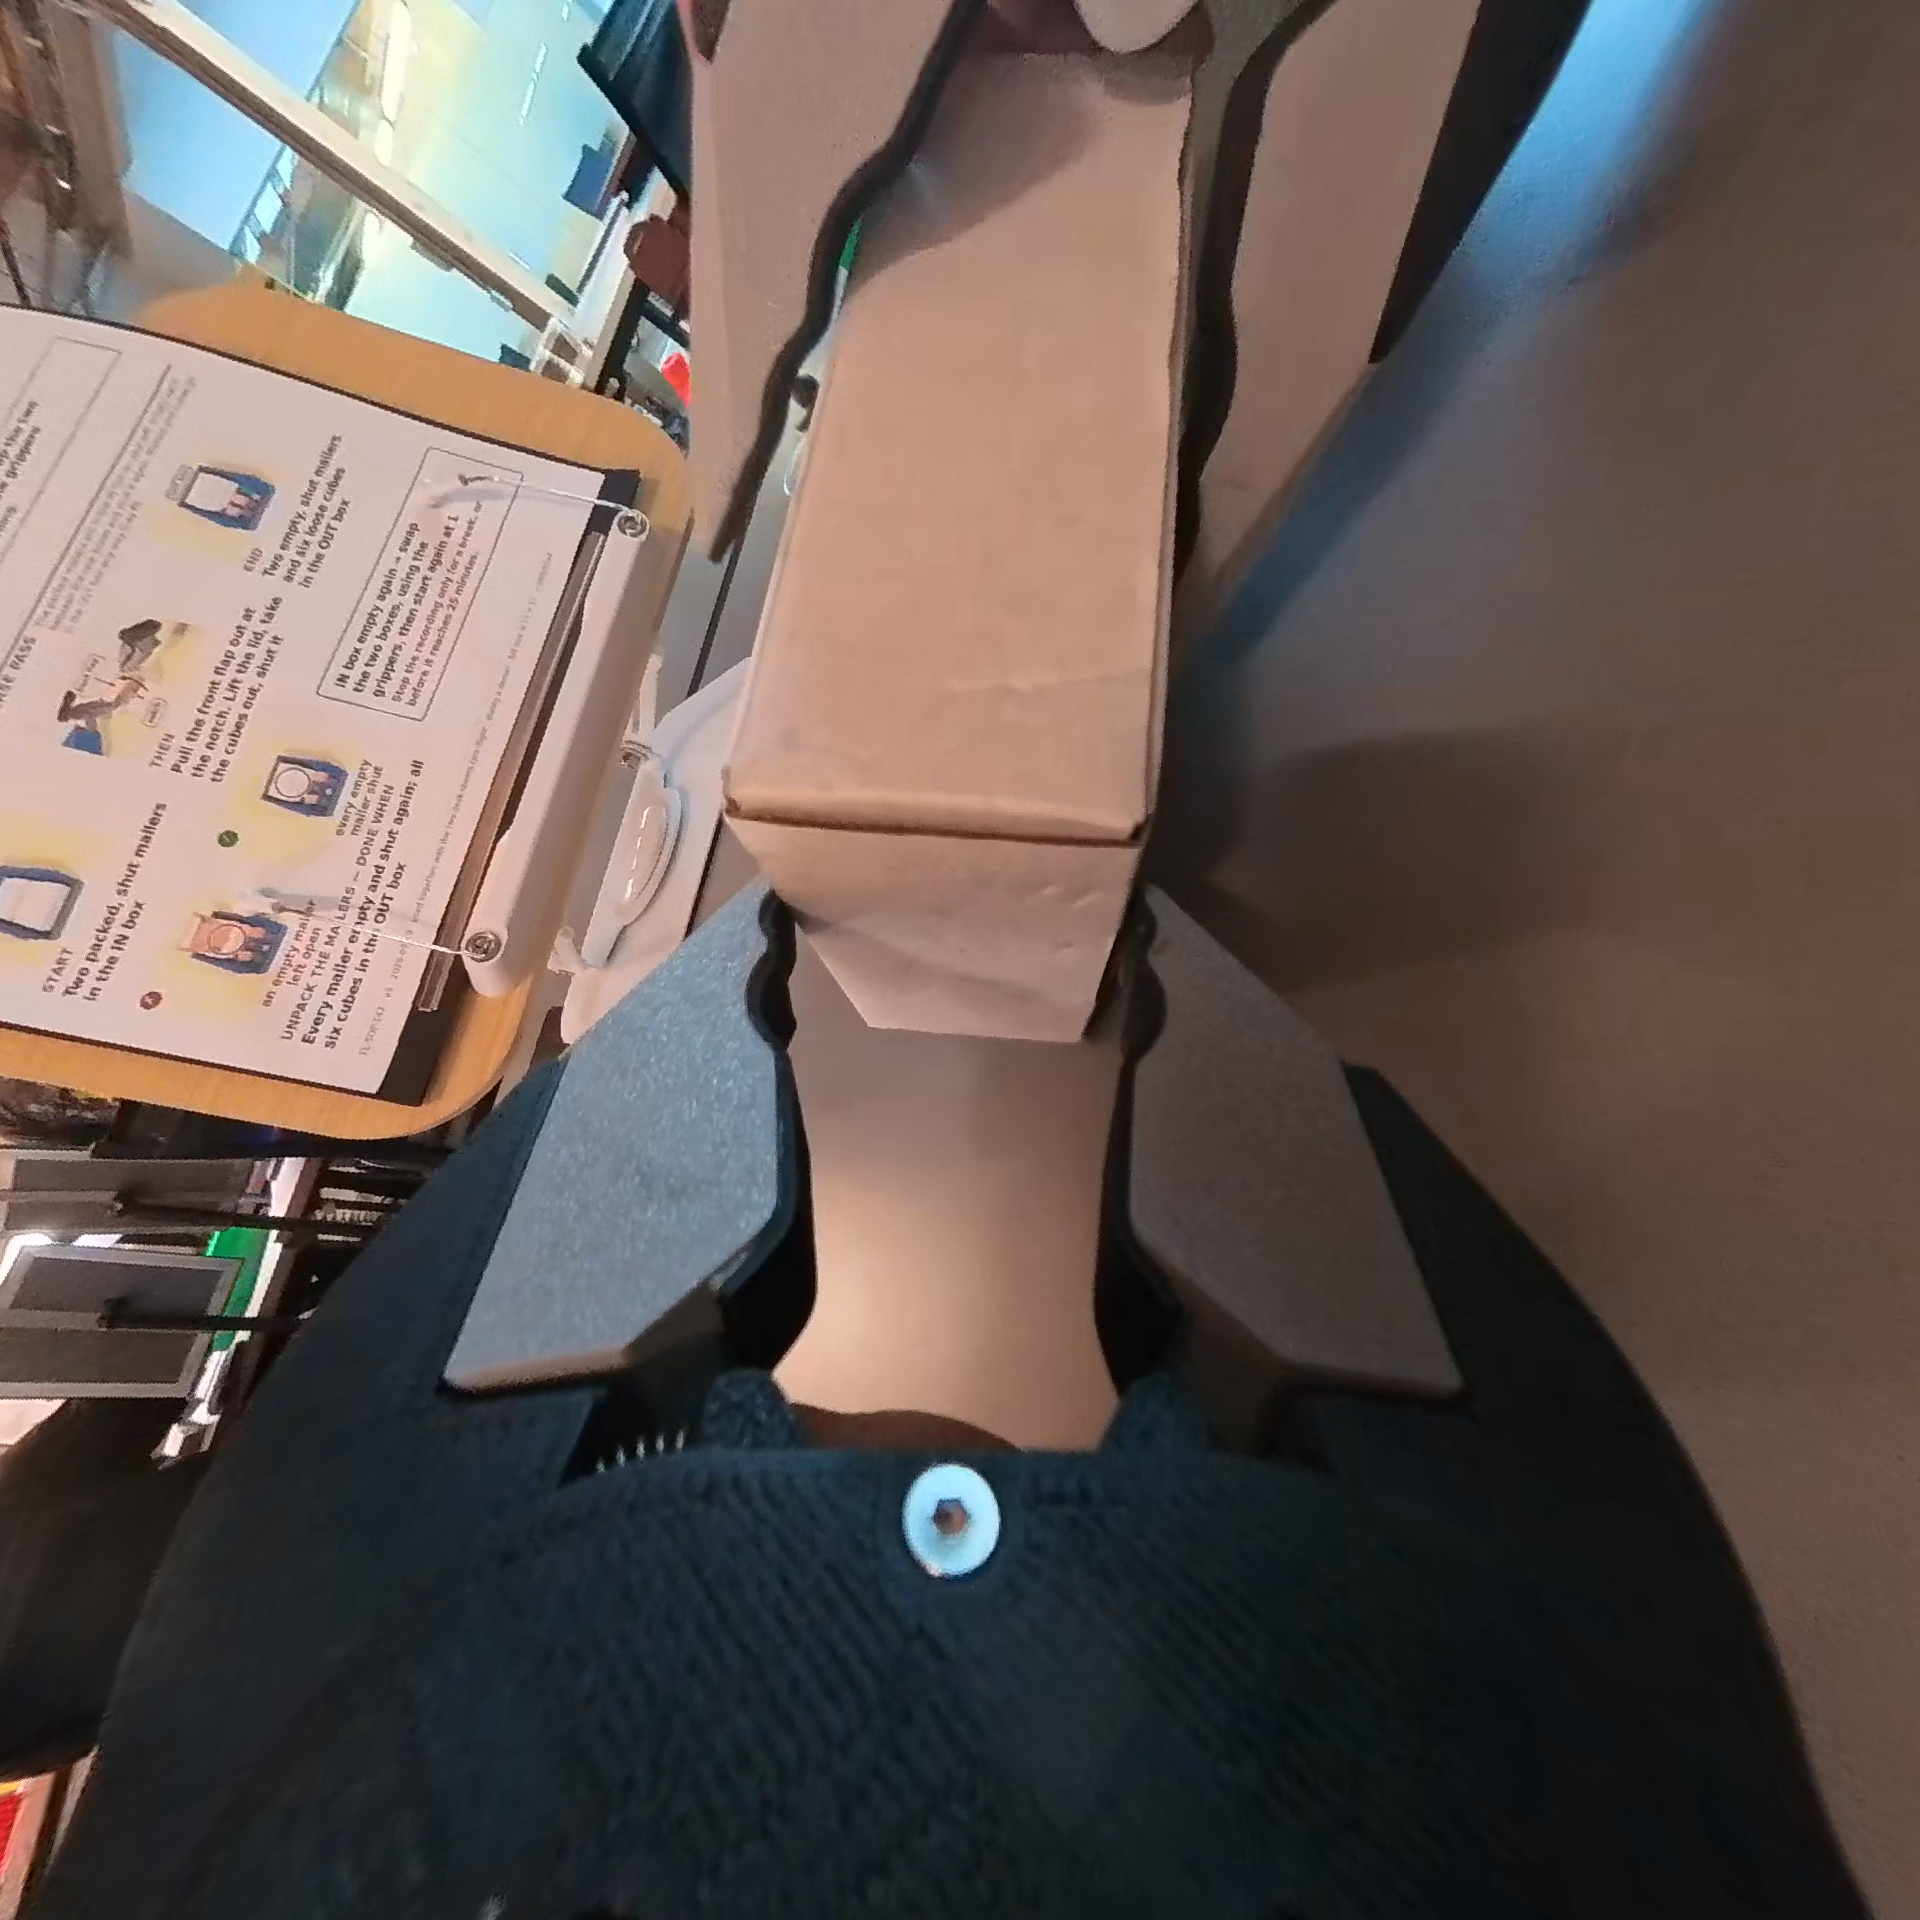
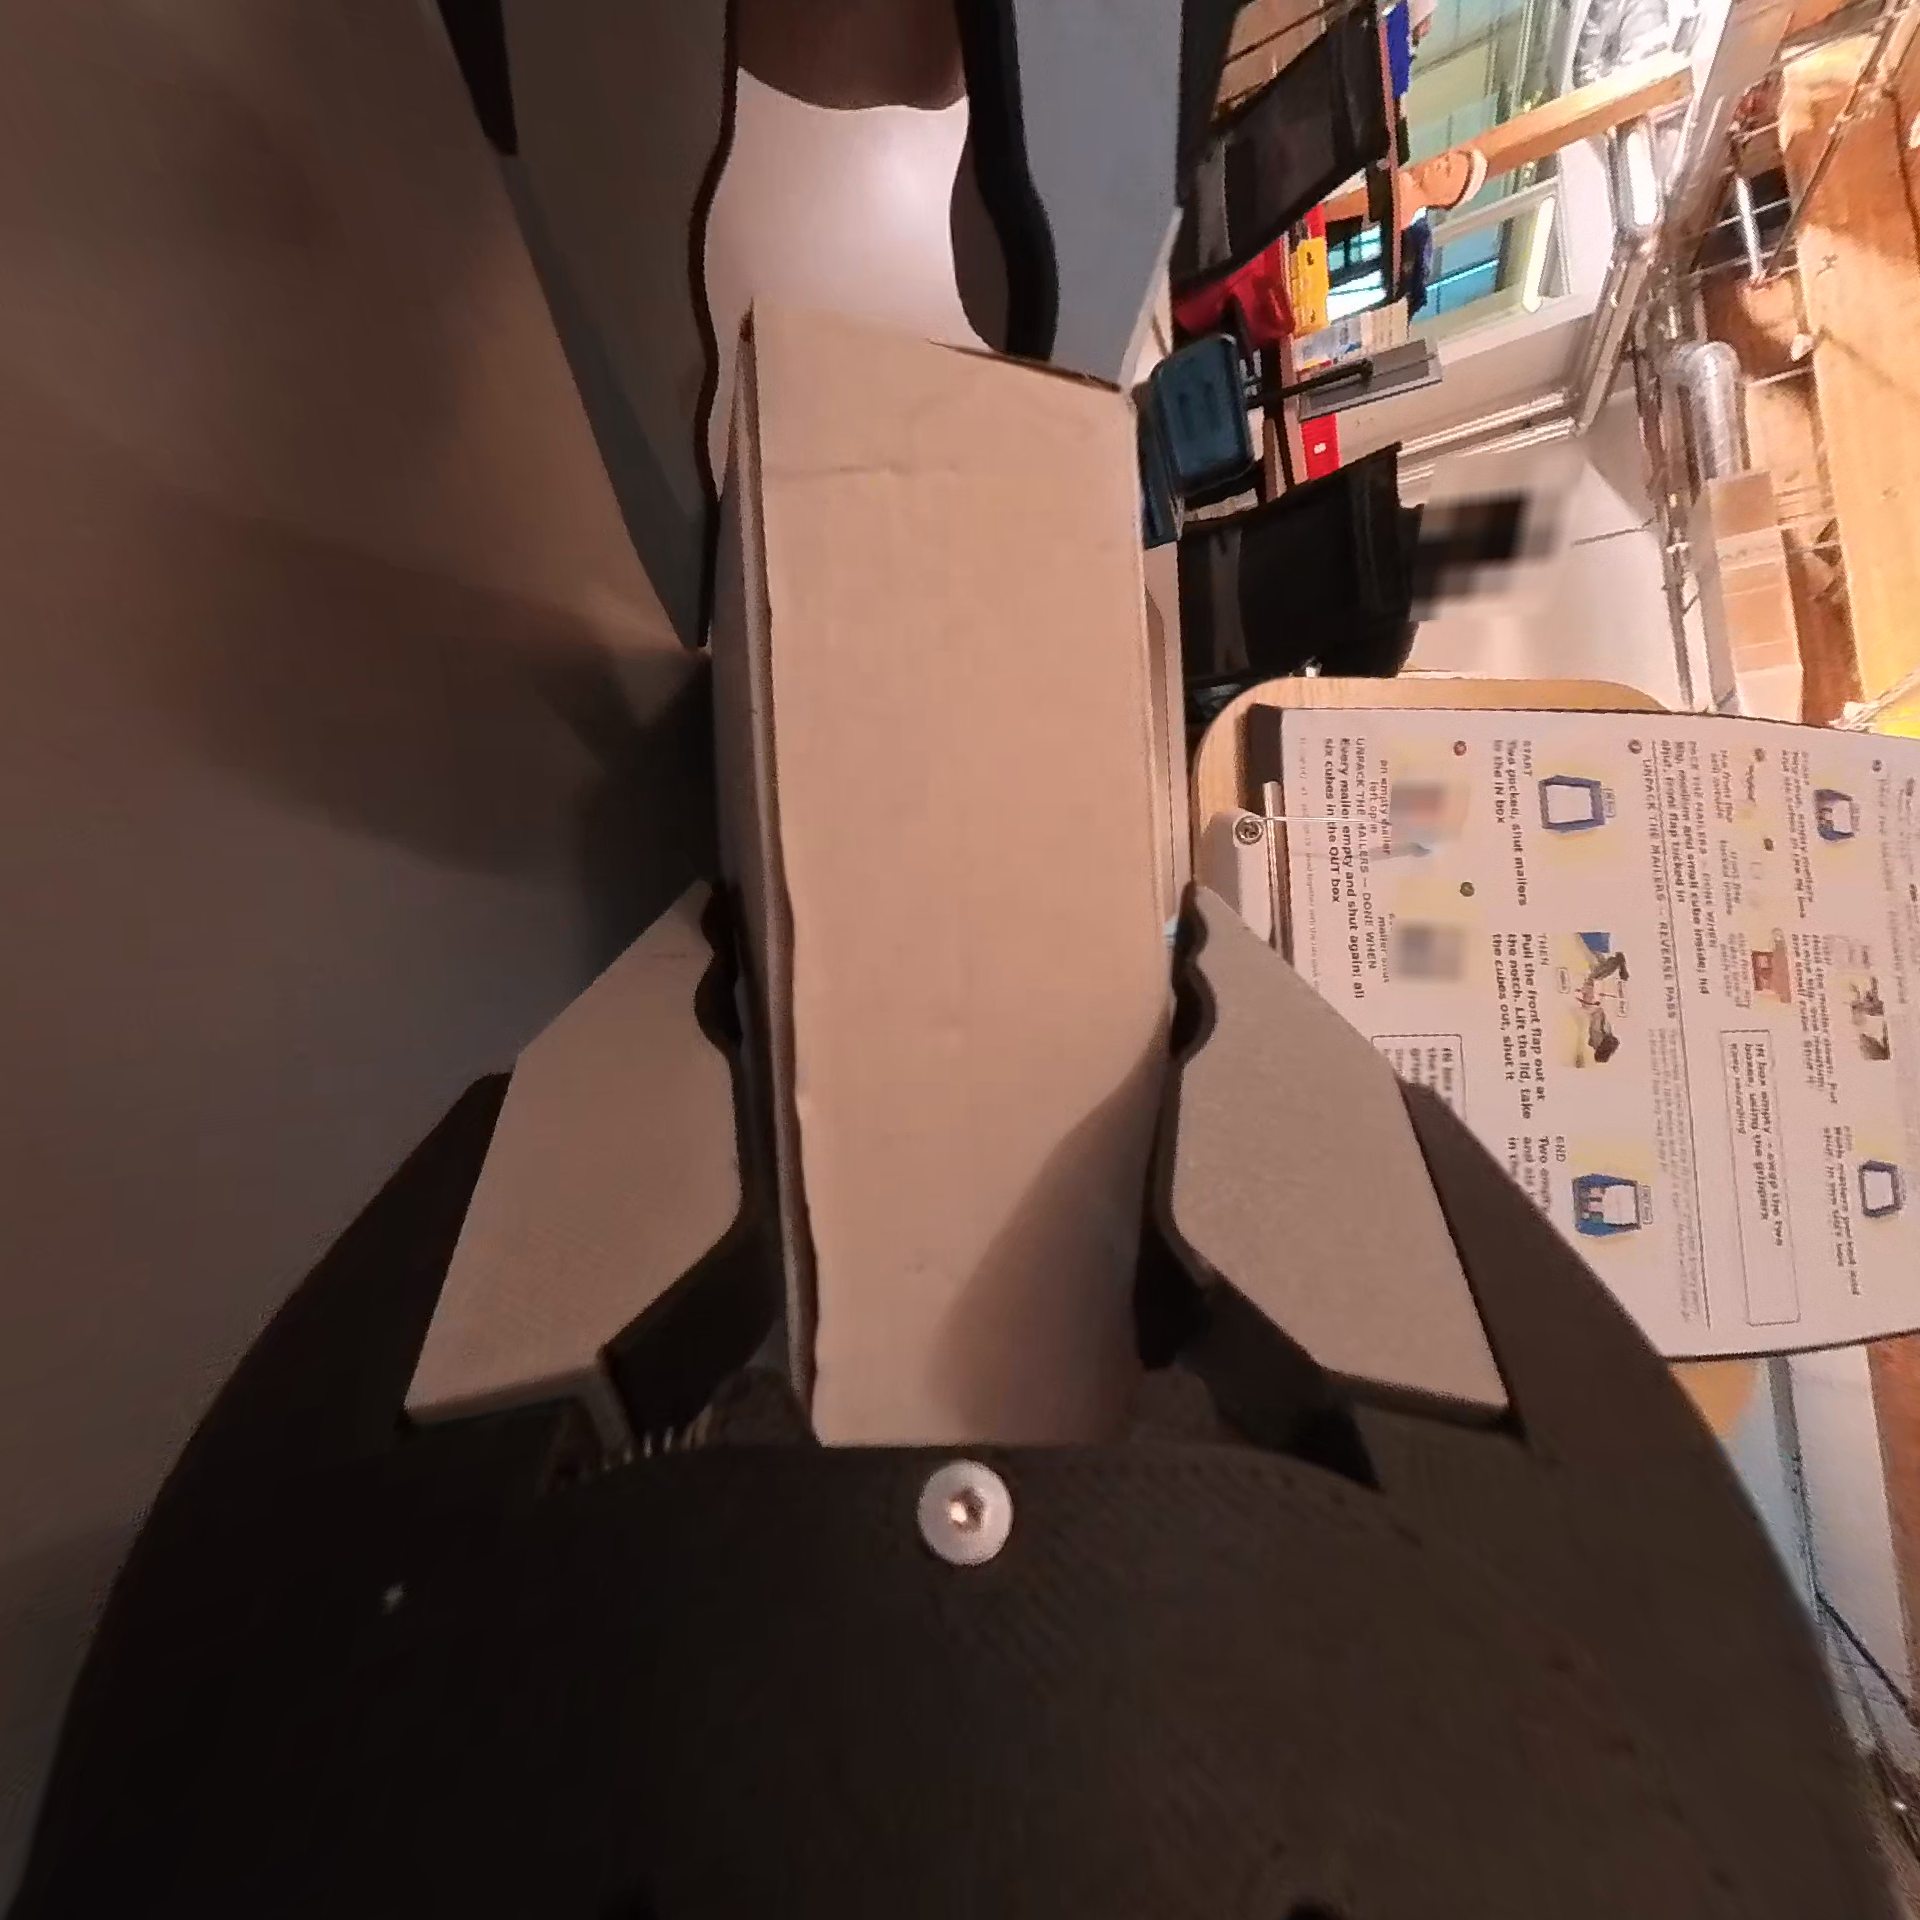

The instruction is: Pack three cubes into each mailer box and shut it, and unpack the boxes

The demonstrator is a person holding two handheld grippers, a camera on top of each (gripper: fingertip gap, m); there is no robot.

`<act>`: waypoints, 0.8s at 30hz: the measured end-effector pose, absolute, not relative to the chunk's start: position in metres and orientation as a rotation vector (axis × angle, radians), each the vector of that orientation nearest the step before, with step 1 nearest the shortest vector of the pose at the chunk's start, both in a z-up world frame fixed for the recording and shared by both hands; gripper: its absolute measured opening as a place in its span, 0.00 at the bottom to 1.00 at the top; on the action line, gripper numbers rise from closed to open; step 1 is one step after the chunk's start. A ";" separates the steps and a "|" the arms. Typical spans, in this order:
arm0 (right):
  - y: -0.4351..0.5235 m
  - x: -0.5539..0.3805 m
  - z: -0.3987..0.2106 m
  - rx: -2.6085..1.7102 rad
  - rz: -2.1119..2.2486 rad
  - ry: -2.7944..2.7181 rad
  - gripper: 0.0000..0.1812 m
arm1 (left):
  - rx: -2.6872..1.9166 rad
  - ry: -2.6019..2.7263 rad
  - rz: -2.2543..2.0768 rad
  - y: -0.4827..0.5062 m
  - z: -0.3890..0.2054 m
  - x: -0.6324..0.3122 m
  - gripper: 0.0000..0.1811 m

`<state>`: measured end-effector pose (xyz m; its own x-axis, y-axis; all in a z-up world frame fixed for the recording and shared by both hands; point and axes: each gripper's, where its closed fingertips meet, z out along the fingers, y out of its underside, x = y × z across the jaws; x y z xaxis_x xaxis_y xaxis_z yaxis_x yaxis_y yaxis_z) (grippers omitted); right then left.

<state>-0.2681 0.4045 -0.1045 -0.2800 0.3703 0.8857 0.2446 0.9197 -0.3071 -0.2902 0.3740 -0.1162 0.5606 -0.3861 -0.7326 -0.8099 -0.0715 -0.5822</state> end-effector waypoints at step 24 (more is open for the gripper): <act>0.465 -0.240 0.000 -0.521 -0.098 -1.332 0.43 | -1.701 0.656 0.452 0.382 -0.095 -0.349 0.10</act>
